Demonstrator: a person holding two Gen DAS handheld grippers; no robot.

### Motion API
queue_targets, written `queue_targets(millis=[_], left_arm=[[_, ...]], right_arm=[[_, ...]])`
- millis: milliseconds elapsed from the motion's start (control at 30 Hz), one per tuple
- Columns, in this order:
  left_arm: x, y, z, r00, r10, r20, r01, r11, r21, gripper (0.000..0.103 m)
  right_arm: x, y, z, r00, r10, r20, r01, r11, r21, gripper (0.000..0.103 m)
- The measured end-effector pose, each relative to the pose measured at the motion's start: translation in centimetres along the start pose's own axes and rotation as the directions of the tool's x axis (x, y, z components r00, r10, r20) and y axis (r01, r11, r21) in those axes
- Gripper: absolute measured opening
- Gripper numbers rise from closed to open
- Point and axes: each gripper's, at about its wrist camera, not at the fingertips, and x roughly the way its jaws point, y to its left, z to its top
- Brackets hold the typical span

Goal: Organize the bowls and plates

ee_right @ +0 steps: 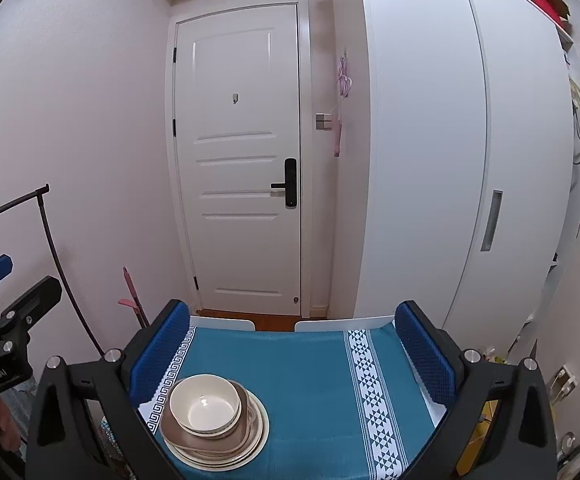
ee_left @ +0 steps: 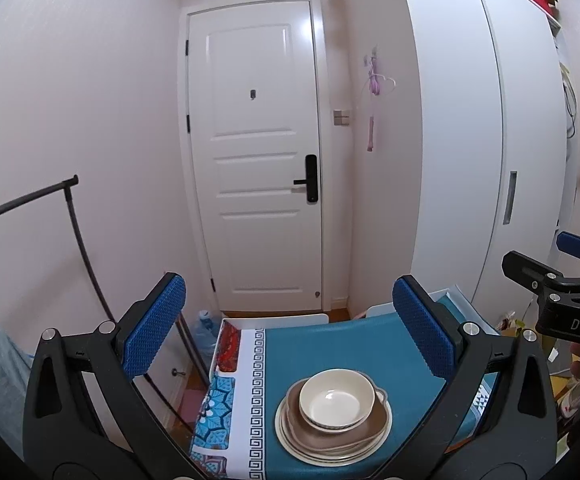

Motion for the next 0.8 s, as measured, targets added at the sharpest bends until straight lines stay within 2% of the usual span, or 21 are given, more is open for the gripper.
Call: queue_targets(millis=[800], left_arm=[[0.19,0.29,0.17,1.0,0.012,0.017,-0.013,1.0,0.012,0.103]], right_arm=[[0.37,0.12,0.35,1.0,-0.023,0.006,0.023,1.0,-0.005,0.102]])
